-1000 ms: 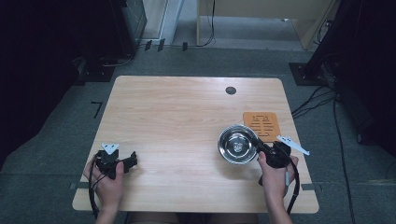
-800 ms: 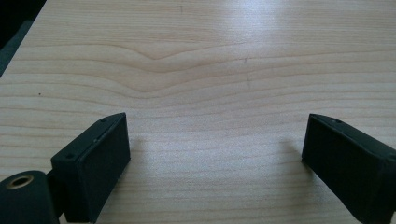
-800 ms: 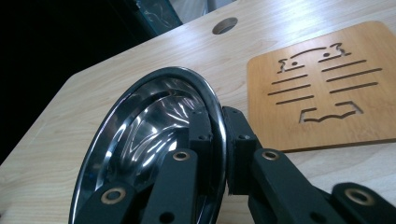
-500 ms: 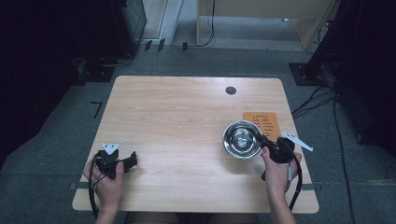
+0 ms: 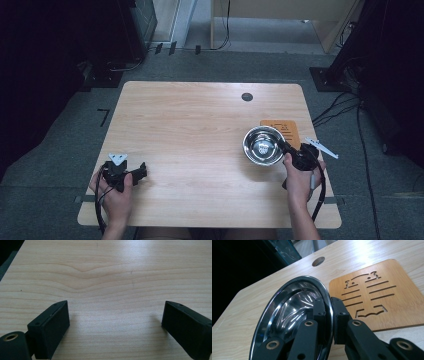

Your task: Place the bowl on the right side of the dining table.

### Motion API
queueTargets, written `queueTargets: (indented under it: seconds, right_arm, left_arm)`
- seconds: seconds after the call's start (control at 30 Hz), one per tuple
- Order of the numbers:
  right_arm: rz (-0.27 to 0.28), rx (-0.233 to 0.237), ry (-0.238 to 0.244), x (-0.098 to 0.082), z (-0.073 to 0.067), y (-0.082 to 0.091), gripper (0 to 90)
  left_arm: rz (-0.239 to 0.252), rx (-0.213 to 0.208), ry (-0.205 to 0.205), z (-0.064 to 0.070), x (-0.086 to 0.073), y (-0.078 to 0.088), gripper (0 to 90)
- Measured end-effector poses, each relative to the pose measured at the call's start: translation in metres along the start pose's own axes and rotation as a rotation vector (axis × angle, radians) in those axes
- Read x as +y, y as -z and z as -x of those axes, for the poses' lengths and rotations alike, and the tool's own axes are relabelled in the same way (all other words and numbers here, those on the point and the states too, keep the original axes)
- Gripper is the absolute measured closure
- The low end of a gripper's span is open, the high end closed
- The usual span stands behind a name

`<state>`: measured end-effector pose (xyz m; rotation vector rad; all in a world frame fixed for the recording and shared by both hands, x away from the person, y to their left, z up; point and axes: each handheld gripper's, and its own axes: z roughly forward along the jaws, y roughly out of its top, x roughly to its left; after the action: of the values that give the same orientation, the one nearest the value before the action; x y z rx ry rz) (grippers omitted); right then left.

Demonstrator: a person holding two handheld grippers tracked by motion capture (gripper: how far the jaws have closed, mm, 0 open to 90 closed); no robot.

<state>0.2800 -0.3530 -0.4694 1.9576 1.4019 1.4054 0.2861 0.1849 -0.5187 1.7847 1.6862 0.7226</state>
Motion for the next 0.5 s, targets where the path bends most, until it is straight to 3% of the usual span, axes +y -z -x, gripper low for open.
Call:
queueTargets:
  seconds: [0.5]
  right_arm:
    - [0.012, -0.006, -0.048, 0.0085, 0.0052, -0.0057, 84.8]
  left_arm:
    - [0.000, 0.000, 0.000, 0.0000, 0.0000, 0.0000, 7.5]
